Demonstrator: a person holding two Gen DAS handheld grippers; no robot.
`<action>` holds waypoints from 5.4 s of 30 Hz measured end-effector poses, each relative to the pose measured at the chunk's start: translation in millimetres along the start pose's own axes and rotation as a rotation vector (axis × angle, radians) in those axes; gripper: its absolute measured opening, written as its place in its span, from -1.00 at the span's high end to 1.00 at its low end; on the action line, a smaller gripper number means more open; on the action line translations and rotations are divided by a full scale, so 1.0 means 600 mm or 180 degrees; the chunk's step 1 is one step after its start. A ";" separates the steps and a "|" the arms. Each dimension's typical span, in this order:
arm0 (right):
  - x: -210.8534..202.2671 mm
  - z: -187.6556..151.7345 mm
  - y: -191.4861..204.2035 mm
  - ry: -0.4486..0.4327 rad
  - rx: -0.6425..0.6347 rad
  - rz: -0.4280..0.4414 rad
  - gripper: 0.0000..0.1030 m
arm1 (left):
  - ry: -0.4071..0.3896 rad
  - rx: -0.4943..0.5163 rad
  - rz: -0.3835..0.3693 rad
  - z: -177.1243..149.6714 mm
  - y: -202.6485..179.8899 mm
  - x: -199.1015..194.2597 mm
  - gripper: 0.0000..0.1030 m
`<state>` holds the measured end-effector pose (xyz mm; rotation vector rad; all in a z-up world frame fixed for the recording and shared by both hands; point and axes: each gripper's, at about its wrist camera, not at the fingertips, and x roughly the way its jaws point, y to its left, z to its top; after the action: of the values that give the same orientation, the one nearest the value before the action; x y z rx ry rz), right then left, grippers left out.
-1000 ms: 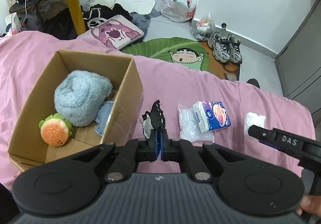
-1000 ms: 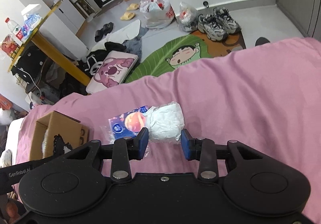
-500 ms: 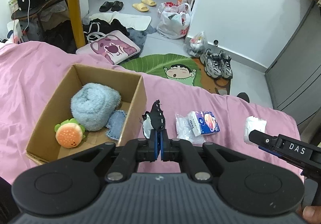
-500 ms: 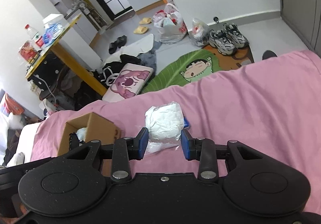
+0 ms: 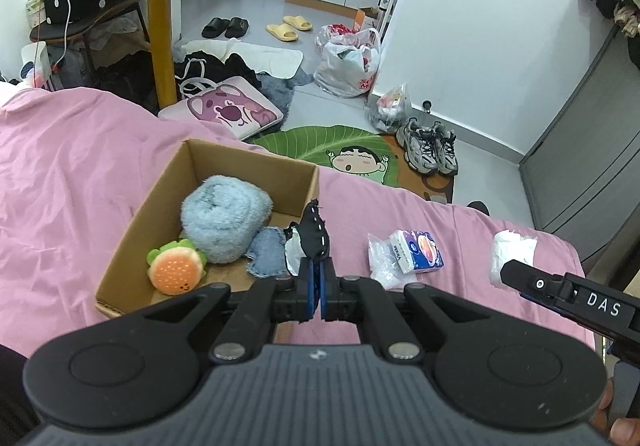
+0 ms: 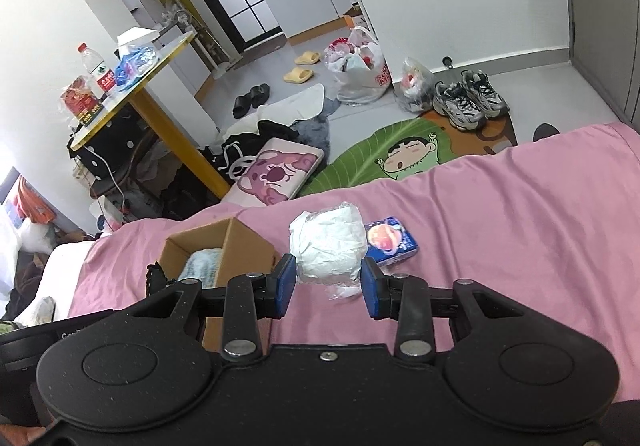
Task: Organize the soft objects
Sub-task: 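Carry the black patch and white cloth over the box with both grippers, then lower both items into the box and open both grippers, then move the left gripper to the plastic bag while the right gripper approaches the tissue pack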
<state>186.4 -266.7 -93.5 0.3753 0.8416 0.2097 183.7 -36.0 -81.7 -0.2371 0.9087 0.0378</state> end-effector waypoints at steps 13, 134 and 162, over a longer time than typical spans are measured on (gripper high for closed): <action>-0.013 -0.016 0.064 -0.0027 -0.0179 0.0042 0.33 | -0.0040 -0.0122 -0.0026 -0.007 0.071 -0.018 0.96; 0.068 0.002 -0.063 0.0209 0.0263 0.0438 -0.44 | 0.0161 0.0018 0.0501 0.017 -0.001 0.048 -0.70; 0.147 0.028 -0.116 0.0400 0.0333 0.0398 -0.44 | 0.0281 0.0169 0.0325 0.031 -0.074 0.141 -0.24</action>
<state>259.0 -305.5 -171.6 0.5177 0.9561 0.3085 255.9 -81.1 -128.9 -0.1436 1.0081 0.0983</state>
